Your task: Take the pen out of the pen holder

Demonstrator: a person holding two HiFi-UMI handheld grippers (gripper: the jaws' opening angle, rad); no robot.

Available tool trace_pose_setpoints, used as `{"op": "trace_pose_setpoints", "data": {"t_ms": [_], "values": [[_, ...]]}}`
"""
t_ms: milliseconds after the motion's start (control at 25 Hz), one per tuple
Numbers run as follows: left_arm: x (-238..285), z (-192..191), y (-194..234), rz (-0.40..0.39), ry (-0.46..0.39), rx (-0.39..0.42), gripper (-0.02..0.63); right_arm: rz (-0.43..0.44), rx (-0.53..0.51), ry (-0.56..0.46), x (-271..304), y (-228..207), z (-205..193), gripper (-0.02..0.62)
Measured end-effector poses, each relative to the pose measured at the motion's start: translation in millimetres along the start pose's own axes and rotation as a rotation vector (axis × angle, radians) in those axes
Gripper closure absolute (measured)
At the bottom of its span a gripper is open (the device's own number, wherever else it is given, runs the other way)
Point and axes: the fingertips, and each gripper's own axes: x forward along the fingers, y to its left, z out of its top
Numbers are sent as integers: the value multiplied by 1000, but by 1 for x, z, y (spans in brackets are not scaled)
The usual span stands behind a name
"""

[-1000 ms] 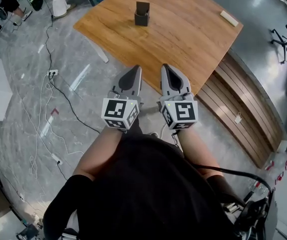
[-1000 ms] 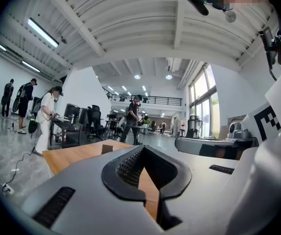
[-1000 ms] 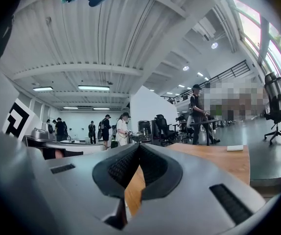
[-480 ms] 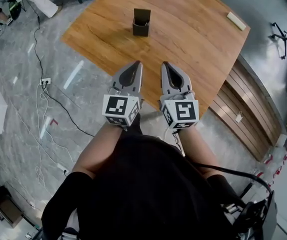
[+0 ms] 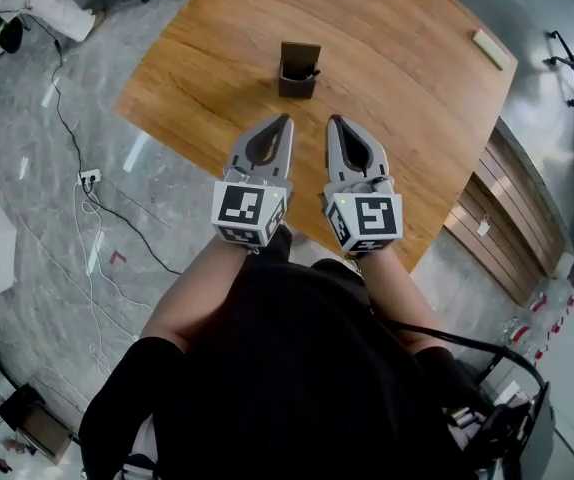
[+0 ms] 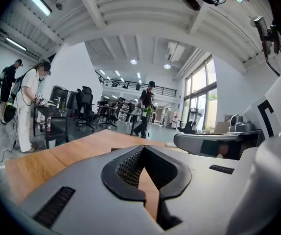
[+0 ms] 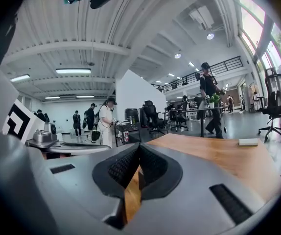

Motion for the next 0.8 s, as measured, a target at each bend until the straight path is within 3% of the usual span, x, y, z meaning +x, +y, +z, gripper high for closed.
{"op": "trace_pose_setpoints", "data": {"t_ms": [400,800], "values": [[71,-27,37,5,84,-17,606,4,36,83,75,-39,-29,581],[118,-67,68,70,139,-46,604,99,103,275,127,-58,-99,578]]}}
